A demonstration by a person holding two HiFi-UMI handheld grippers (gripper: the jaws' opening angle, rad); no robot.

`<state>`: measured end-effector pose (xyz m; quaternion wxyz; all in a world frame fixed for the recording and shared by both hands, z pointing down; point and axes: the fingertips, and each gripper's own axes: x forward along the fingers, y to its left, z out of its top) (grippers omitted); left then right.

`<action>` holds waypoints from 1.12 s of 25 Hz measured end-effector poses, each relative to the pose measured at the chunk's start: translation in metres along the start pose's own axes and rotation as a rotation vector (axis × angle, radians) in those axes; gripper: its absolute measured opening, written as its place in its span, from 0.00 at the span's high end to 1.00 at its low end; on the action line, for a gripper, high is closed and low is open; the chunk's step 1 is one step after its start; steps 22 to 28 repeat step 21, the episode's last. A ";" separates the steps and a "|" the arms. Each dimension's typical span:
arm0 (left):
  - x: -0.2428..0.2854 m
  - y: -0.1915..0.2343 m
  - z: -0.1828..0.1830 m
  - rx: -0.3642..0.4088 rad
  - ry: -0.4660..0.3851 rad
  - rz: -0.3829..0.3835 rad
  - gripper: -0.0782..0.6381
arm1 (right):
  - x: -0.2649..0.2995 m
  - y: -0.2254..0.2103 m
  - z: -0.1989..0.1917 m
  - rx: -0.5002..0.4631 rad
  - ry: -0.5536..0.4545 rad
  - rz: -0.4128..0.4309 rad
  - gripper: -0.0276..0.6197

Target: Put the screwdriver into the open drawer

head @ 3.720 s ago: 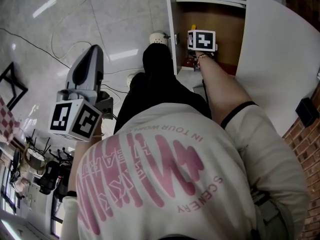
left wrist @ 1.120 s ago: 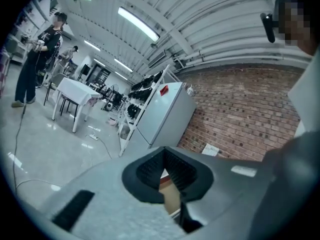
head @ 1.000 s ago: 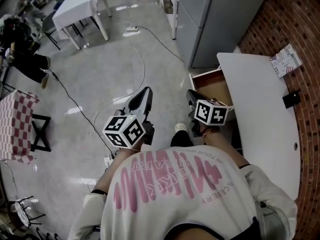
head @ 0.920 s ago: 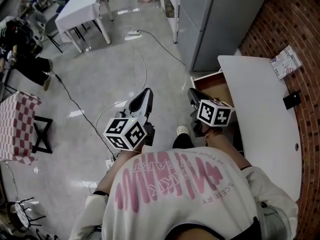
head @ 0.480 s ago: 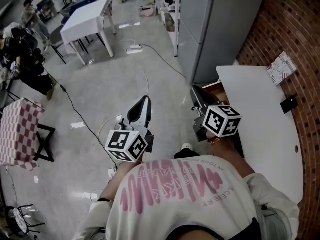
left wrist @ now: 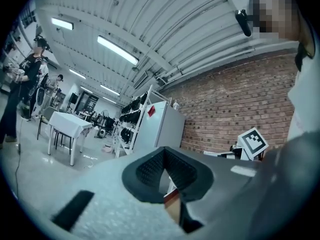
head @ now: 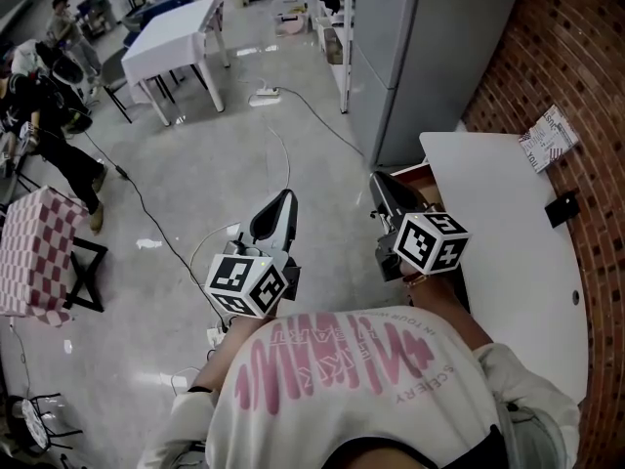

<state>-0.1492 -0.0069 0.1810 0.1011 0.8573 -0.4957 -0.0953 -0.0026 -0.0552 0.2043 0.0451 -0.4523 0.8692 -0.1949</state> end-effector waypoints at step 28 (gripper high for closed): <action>-0.009 -0.071 -0.033 -0.029 0.038 0.039 0.89 | -0.067 -0.028 -0.009 -0.043 0.065 0.018 0.94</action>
